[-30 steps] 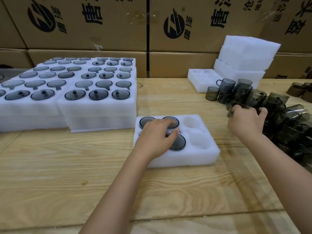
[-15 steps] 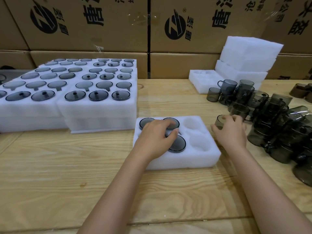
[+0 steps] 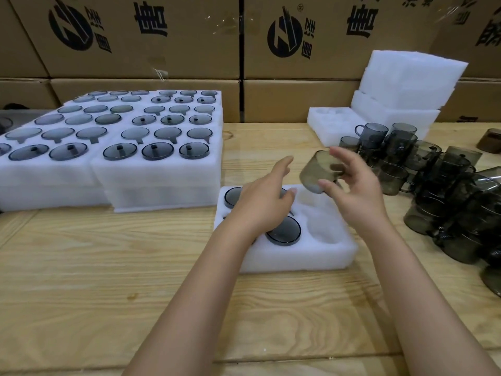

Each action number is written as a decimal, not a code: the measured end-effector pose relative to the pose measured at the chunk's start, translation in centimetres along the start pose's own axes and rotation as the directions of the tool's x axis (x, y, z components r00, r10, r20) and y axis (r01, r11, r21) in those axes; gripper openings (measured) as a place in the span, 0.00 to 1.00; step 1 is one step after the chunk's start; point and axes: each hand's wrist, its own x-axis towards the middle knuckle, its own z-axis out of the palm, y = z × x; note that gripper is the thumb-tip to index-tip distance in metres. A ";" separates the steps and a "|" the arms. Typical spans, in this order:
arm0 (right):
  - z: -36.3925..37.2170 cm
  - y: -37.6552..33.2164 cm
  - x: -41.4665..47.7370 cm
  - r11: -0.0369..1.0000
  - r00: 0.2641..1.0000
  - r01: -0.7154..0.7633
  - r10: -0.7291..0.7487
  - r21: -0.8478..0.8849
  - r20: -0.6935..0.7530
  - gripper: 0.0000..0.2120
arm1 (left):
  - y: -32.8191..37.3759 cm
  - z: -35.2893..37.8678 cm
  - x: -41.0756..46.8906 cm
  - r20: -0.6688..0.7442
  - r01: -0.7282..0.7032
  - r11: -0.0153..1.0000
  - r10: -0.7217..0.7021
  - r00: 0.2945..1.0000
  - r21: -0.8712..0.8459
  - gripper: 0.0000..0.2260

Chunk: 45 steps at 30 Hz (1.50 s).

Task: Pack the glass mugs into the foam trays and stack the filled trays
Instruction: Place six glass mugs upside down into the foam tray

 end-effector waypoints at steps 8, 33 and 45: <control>0.5 1.1 -0.3 0.994 0.980 -0.107 0.110 -0.027 0.167 0.29 | -0.1 2.5 1.0 -0.109 -0.078 0.988 0.064 0.992 -0.130 0.17; -0.6 0.9 1.1 0.910 0.914 0.047 0.127 -0.413 0.385 0.28 | -0.8 3.1 1.5 -0.098 0.036 0.999 -0.040 0.994 -0.041 0.15; 1.2 0.3 4.1 0.941 0.930 -0.131 0.225 -0.311 0.290 0.20 | 0.9 3.2 0.8 -0.008 -0.099 0.969 0.103 0.995 0.228 0.19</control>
